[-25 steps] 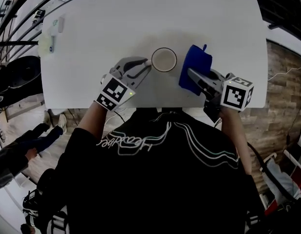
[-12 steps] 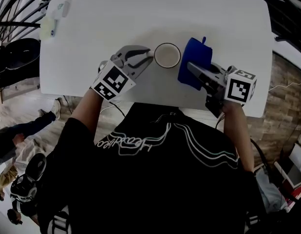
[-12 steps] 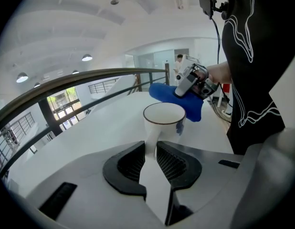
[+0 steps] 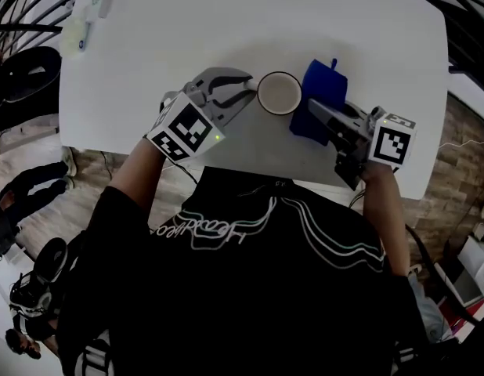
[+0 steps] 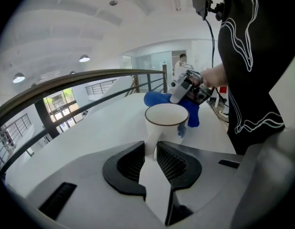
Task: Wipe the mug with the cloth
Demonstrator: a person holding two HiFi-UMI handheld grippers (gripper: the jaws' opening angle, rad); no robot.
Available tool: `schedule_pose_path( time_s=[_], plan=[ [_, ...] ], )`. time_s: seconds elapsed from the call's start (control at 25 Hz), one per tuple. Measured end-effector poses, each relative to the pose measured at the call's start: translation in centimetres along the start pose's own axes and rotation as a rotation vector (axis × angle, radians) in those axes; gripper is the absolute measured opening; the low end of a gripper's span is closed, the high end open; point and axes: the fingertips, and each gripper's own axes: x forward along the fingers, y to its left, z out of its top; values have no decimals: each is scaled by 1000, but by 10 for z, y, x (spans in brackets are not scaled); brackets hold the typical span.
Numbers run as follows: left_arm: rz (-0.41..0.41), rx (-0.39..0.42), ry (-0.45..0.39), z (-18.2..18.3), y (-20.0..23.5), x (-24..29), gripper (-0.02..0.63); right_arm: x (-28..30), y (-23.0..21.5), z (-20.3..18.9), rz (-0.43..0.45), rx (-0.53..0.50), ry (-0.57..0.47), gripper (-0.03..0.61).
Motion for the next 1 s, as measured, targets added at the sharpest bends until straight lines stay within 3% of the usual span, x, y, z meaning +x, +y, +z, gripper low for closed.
schedule_pose_path(
  time_s=[0.16,0.4,0.56,0.8,1.0],
  plan=[
    [5,-4,-17,6,1,2,81,1,-5,-1,-22,-2,23,54],
    [14,0,-27,9,-4,5,81,3,-29,-9,-169,-44,79,54],
    [17,11,-30,11,-7,6,81,4,-38,-13,-224,-69,117,54],
    [-4,35,-36,9,-4,6,81,9,-41,-14,-229,-71,157,54],
    [-25,51,-46,6,-5,6,81,3,-30,-10,-171,-86,170,54]
  ],
)
